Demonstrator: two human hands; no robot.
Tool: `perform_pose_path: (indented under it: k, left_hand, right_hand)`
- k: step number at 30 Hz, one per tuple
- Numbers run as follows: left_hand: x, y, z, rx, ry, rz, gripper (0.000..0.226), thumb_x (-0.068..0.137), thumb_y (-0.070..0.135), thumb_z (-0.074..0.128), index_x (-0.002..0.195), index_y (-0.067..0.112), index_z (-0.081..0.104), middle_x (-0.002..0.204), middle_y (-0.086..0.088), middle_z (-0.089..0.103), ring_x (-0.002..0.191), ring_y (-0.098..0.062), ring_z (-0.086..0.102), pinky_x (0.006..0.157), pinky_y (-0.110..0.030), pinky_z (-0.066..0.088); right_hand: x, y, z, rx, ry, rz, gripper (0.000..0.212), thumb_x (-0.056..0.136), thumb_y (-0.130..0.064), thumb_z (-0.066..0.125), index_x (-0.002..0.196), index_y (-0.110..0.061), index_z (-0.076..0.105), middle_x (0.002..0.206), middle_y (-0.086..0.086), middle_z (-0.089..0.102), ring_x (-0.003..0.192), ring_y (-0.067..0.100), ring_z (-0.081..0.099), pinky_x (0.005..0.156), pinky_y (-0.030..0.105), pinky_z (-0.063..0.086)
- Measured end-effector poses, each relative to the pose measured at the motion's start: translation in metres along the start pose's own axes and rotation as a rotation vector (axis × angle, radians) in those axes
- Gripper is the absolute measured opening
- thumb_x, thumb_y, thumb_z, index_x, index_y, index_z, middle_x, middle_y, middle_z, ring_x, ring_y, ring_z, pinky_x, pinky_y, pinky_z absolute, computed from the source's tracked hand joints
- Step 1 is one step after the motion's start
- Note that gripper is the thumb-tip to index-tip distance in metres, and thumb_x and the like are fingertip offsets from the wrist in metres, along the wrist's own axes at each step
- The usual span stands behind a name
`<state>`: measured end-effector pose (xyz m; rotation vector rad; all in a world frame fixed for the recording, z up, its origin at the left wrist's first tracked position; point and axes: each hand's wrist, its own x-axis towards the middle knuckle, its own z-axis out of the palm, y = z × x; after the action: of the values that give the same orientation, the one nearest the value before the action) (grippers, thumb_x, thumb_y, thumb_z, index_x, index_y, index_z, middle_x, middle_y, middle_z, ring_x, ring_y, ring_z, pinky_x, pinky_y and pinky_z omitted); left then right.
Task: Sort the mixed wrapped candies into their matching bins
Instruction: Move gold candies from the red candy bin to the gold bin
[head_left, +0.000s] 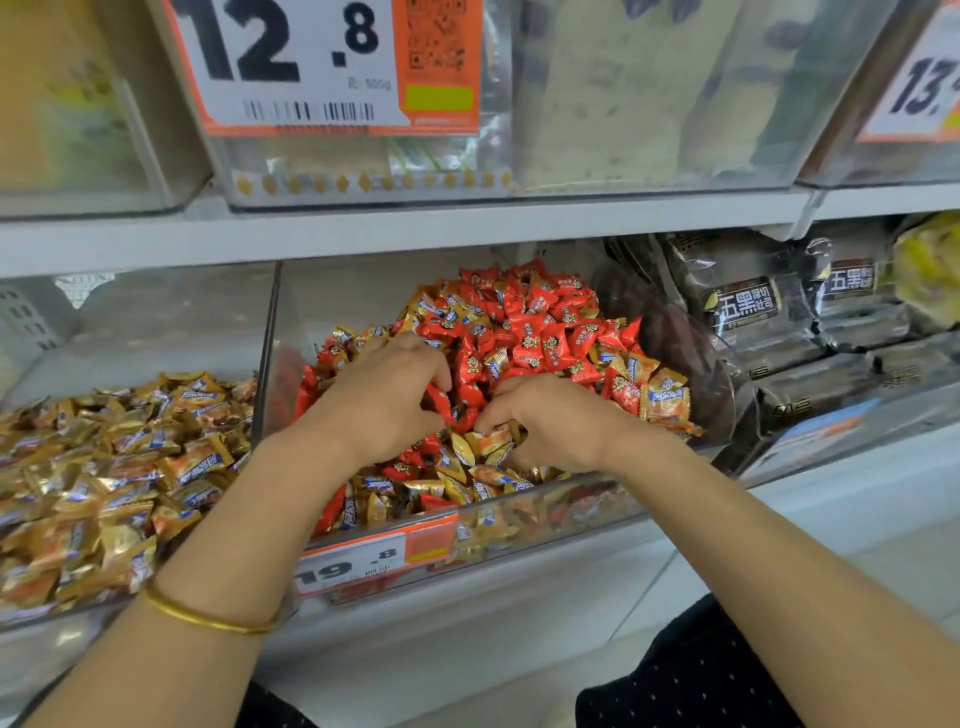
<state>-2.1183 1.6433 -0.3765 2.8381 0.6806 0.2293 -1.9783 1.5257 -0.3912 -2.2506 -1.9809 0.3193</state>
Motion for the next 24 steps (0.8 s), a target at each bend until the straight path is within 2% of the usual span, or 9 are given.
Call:
perform_pose_path:
  k: [2,4,6,8,10,12,15,18,24]
  left_hand:
    - [-0.003,0.003,-0.004,-0.06,-0.032,0.009,0.042,0.08,0.029,0.07,0.119,0.026,0.053,0.125,0.001,0.042,0.123,-0.02,0.033,0.105,-0.033,0.03]
    - [-0.007,0.006,-0.008,-0.139,-0.017,0.015,0.041,0.08,0.029,0.07,0.117,0.028,0.053,0.124,0.002,0.04,0.12,-0.018,0.036,0.104,-0.033,0.032]
    - [-0.008,0.007,-0.01,-0.225,0.045,0.039,0.03,0.081,0.024,0.069,0.106,0.031,0.053,0.116,0.005,0.04,0.113,-0.014,0.042,0.097,-0.028,0.036]
    - [-0.009,0.008,-0.01,-0.29,0.084,0.069,0.024,0.083,0.018,0.067,0.098,0.032,0.053,0.105,0.012,0.042,0.099,-0.008,0.048,0.083,-0.017,0.038]
    - [-0.009,0.011,-0.01,-0.333,0.063,0.094,0.02,0.085,0.013,0.064,0.096,0.028,0.057,0.099,0.015,0.046,0.088,-0.003,0.052,0.069,-0.006,0.038]
    - [-0.01,0.013,-0.008,-0.34,-0.004,0.13,0.017,0.087,0.011,0.063,0.097,0.024,0.061,0.1,0.01,0.052,0.086,-0.002,0.054,0.066,-0.003,0.039]
    - [-0.01,0.017,-0.004,-0.292,-0.176,0.179,0.026,0.085,0.024,0.066,0.111,0.026,0.063,0.111,0.011,0.053,0.095,-0.003,0.052,0.08,-0.012,0.042]
    - [-0.01,0.021,0.002,-0.174,-0.301,0.196,0.063,0.082,0.042,0.066,0.138,0.03,0.041,0.136,0.011,0.041,0.122,-0.01,0.036,0.103,-0.025,0.032]
    - [-0.004,0.029,0.012,-0.006,-0.217,0.288,0.065,0.083,0.042,0.064,0.141,0.035,0.035,0.141,0.016,0.04,0.119,-0.01,0.028,0.101,-0.028,0.026]
  right_hand:
    - [-0.003,0.002,-0.005,0.102,0.048,0.023,0.048,0.081,-0.013,0.071,0.127,-0.016,0.059,0.129,0.002,0.056,0.116,0.018,0.052,0.094,0.02,0.041]
    - [-0.008,0.005,-0.011,0.264,0.106,0.069,0.048,0.081,-0.014,0.072,0.128,-0.014,0.058,0.136,0.001,0.053,0.102,0.011,0.059,0.072,0.005,0.042]
    - [-0.012,0.008,-0.016,0.463,0.154,0.136,0.049,0.08,-0.012,0.073,0.127,-0.014,0.059,0.138,0.0,0.05,0.067,0.006,0.062,0.049,0.01,0.047]
    - [-0.014,0.012,-0.018,0.622,0.201,0.193,0.05,0.078,-0.008,0.074,0.125,-0.013,0.059,0.138,-0.001,0.05,0.05,0.011,0.06,0.043,0.018,0.049]
    - [-0.016,0.019,-0.021,0.827,0.242,0.26,0.052,0.076,-0.004,0.074,0.125,-0.011,0.058,0.136,-0.001,0.05,0.063,0.03,0.064,0.042,0.02,0.049]
    - [-0.019,0.025,-0.024,1.015,0.269,0.334,0.056,0.075,-0.001,0.074,0.126,-0.01,0.056,0.126,-0.002,0.049,0.069,0.028,0.063,0.041,0.019,0.047]
    - [-0.023,0.032,-0.028,1.204,0.271,0.37,0.056,0.074,-0.001,0.074,0.127,-0.008,0.057,0.114,0.003,0.053,0.053,0.007,0.061,0.04,0.018,0.044]
    - [-0.028,0.033,-0.029,1.347,0.278,0.39,0.044,0.077,-0.002,0.069,0.12,-0.007,0.061,0.093,0.004,0.061,0.049,0.005,0.057,0.038,0.017,0.041]
    - [-0.038,0.032,-0.031,1.532,0.215,0.427,0.02,0.082,-0.002,0.062,0.098,-0.013,0.066,0.096,0.011,0.062,0.052,0.011,0.061,0.038,0.016,0.039]
